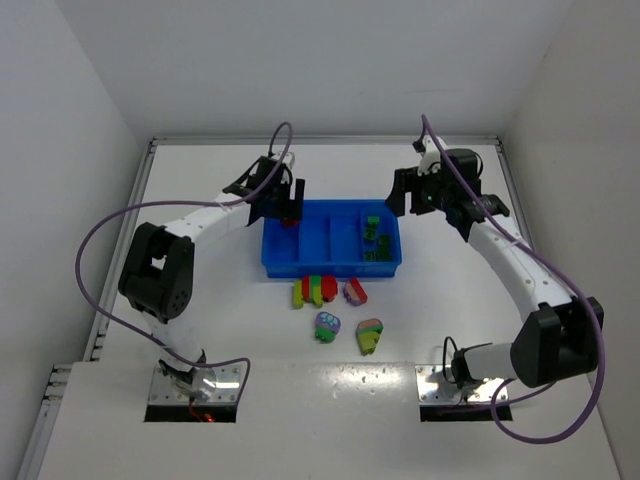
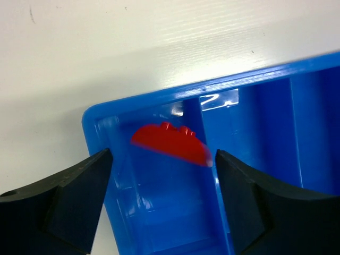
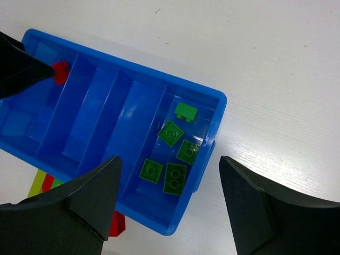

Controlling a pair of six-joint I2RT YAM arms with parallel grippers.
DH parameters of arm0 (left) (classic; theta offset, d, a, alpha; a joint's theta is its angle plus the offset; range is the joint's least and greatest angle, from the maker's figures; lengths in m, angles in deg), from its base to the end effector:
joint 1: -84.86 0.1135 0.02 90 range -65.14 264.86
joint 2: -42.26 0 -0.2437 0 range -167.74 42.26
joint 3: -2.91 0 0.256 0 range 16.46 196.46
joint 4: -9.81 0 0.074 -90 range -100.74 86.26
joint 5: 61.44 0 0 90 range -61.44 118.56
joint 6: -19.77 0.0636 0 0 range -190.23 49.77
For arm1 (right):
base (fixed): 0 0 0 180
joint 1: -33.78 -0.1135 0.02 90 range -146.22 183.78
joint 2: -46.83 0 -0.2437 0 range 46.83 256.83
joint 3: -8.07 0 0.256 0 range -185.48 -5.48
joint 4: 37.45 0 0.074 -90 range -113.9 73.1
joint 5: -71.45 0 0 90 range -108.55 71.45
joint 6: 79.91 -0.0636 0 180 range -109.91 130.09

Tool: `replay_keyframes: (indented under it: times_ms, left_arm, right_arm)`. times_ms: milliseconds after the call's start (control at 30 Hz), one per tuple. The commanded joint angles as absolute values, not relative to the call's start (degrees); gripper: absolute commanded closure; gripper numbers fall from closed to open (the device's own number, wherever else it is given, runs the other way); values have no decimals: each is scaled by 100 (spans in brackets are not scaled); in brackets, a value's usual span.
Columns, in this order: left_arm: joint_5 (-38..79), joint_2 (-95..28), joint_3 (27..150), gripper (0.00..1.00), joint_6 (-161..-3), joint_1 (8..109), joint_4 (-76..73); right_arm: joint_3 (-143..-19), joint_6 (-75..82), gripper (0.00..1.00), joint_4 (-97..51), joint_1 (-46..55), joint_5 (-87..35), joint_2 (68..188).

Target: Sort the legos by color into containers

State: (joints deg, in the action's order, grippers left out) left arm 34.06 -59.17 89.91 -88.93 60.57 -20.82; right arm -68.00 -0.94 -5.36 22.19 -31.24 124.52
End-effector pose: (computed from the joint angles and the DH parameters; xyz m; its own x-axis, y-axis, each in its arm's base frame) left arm 0.3791 -0.1644 0.1914 -0.7226 -0.0240 -0.6908 0.1225 0.9791 -0.1622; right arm 0.3274 0.0814 0.2689 -0.6054 0.0664 -0.7932 -0.2641 0.9233 0.2788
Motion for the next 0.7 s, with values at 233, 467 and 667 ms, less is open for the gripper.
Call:
replay_keyframes:
  times_ms: [233,467,667]
  left_arm:
    - [3507,-5418,9196,9,-8756,6025,-2000]
    - [2155,-3926,8617,20,-8044,6025,-2017]
    - [2214,-2877,7738,38,-7243,5550,-2720]
  right_arm:
    - [-6736,-187,25,-694,2253,-3226,12225]
    - [-6569,51,25,-432,2253,-3480,11934]
    - [-6297,244,25,-246,2367,-3551,11495]
